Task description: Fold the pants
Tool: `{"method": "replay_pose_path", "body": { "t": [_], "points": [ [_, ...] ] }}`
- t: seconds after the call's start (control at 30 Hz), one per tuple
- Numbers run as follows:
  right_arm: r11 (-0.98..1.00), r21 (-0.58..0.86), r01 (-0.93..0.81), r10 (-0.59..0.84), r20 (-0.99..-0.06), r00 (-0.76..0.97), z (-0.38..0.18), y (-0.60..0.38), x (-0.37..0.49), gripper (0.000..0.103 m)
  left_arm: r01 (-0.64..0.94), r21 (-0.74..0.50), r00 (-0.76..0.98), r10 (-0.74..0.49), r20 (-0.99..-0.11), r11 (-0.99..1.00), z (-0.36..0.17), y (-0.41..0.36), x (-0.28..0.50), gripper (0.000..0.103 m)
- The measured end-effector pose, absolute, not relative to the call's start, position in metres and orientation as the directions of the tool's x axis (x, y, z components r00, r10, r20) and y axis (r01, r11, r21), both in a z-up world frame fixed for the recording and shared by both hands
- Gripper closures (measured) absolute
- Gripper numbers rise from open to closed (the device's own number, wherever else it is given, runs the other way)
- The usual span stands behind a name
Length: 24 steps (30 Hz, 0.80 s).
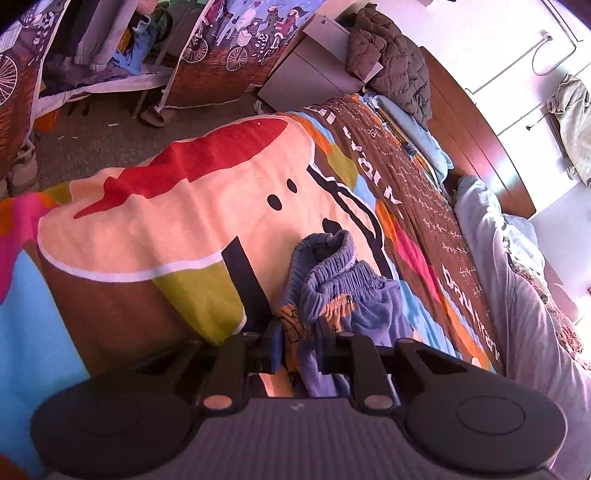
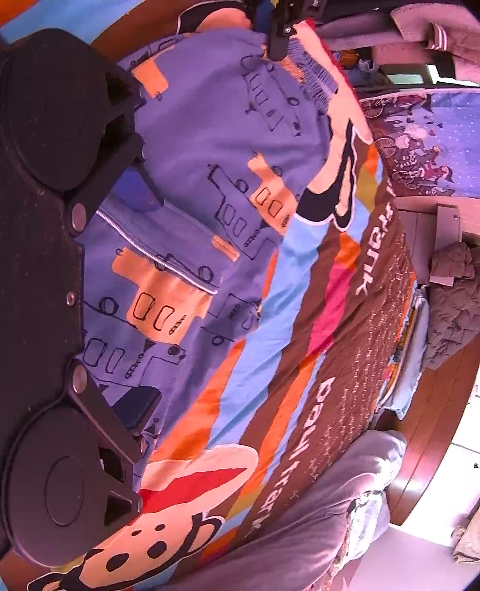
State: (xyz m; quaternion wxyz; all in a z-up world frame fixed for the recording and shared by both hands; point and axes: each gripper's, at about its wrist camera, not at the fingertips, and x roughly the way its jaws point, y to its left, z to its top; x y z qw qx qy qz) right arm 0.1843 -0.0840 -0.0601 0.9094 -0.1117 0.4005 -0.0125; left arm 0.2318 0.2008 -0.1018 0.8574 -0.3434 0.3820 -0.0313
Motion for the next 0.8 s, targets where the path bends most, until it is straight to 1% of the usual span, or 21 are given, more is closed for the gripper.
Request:
{"method": "replay_pose_path", "body": {
  "t": [0.2,0.3,0.37,0.47,0.63,0.8],
  "points": [
    [0.983,-0.174,-0.057,-0.085,-0.709,0.7,-0.056,-0.088,0.176,0.001,-0.193,-0.586,0.714,-0.297,-0.634,0.787,-0.098,0.196,0.23,0.084],
    [0.985,-0.156,-0.067,-0.071,-0.736,0.674,-0.062,-0.089,0.179,0.002,-0.183,-0.569,0.715,-0.288,-0.637,0.802,-0.094,0.193,0.23,0.085],
    [0.99,-0.123,-0.065,-0.042,-0.71,0.703,-0.053,-0.092,0.174,0.004,-0.162,-0.562,0.729,-0.285,-0.622,0.811,-0.087,0.19,0.228,0.086],
    [0.997,-0.064,-0.048,-0.004,-0.645,0.764,-0.033,-0.103,0.157,0.003,-0.104,-0.545,0.76,-0.287,-0.584,0.832,-0.067,0.181,0.221,0.087],
    [0.999,-0.034,-0.043,0.014,-0.597,0.802,-0.011,-0.131,0.13,0.002,0.014,-0.415,0.792,-0.263,-0.551,0.91,-0.024,0.14,0.204,0.088],
    [0.999,0.002,-0.035,0.03,-0.577,0.816,-0.002,-0.164,0.108,0.001,0.141,-0.239,0.806,-0.252,-0.536,0.961,0.016,0.086,0.187,0.088]
  ]
}}
